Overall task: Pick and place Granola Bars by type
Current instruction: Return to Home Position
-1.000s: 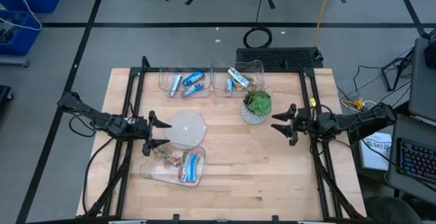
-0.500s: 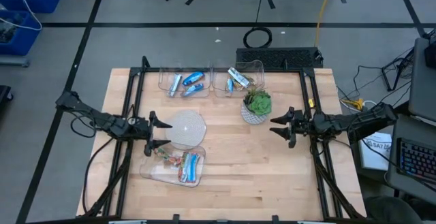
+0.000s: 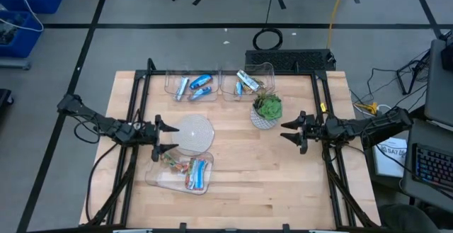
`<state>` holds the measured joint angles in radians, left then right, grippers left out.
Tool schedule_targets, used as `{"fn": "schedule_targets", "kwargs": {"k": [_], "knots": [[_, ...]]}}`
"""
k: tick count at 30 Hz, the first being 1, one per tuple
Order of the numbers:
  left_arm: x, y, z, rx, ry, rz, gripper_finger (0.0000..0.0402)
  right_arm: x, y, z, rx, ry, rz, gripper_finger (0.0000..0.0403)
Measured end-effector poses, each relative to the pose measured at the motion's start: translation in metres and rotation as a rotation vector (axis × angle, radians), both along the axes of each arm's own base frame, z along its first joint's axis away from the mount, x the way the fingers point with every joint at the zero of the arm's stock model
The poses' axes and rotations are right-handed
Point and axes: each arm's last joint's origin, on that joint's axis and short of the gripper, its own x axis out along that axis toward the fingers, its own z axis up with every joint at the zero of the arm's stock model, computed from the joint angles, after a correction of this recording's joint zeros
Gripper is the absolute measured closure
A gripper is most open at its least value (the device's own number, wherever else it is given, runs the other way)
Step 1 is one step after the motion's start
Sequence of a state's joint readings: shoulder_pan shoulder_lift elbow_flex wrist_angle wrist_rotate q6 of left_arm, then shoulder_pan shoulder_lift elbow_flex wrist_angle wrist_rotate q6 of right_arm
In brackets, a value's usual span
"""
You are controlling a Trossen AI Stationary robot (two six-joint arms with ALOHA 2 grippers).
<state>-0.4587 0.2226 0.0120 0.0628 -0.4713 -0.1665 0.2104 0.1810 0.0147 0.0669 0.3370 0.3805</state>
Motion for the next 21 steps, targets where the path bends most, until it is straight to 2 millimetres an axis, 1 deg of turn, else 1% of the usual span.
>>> {"fn": "schedule_targets", "kwargs": {"k": [4, 21], "knots": [[0.0, 0.0, 0.0, 0.035, 0.0, -0.004, 0.0096, 0.0001, 0.0, 0.0007, -0.004, -0.007, 0.001, 0.0195], [0.0, 0.0, 0.0001, 0.031, 0.0, -0.005, 0.0096, 0.0003, 0.0, 0.0031, 0.0, -0.032, 0.0, 0.0195]]}}
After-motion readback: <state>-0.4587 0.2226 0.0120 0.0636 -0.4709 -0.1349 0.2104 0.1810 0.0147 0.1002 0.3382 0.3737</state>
